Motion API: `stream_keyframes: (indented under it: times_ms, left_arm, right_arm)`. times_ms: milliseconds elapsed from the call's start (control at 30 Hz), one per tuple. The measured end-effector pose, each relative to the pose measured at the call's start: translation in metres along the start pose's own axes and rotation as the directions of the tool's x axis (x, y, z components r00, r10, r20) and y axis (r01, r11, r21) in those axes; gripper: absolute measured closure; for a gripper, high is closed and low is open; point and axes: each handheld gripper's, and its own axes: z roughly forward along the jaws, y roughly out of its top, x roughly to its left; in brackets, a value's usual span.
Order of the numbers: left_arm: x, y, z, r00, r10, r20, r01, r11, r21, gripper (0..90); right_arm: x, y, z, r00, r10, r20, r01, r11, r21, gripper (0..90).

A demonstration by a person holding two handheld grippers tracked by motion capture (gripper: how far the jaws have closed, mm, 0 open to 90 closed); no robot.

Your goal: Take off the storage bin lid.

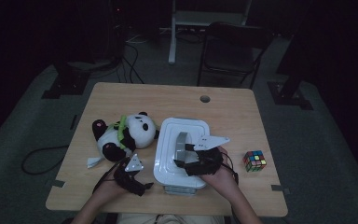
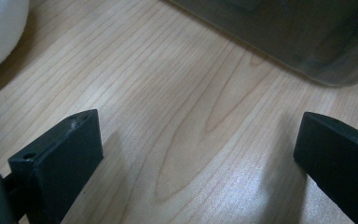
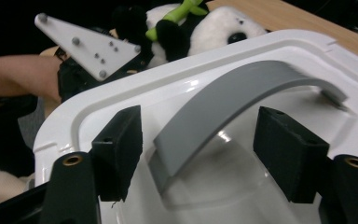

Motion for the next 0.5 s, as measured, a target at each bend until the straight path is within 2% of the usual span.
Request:
stream_keyframes:
  times_ms: [33, 133, 267, 400, 500]
  left_arm:
    - [0.0, 0.0, 0.0, 1.0, 0.0, 0.0, 0.0, 1.0, 0.0, 1.7]
    - [0.0, 0.0, 0.0, 1.0, 0.0, 0.0, 0.0, 1.0, 0.0, 1.7]
    - [-0.0001, 0.0, 0.0, 1.0, 0.0, 0.0, 0.0, 1.0, 0.0, 1.7]
    - [0.0, 0.0, 0.0, 1.0, 0.001, 0.0, -0.001, 1.0, 0.001, 1.7]
    - [0.0, 0.0, -0.0001, 1.0, 0.002, 0.0, -0.002, 1.0, 0.002, 1.7]
  right_arm:
    - [0.0014, -0.0002, 0.0029, 0.9999, -0.013, -0.01, 0.014, 1.0, 0.016, 37.0]
    - [0.0019, -0.0008, 0.0044, 0.9998, -0.016, -0.008, 0.016, 1.0, 0.021, 38.4]
    - [0.0017, -0.0017, 0.0042, 0.9977, -0.024, -0.064, 0.025, 1.0, 0.018, 54.6]
    - [0.0003, -0.0036, 0.0036, 0.997, -0.035, -0.069, 0.035, 0.999, 0.012, 60.1]
    - [0.0017, -0.0036, 0.0036, 0.9976, -0.023, -0.065, 0.023, 1.0, 0.012, 62.3]
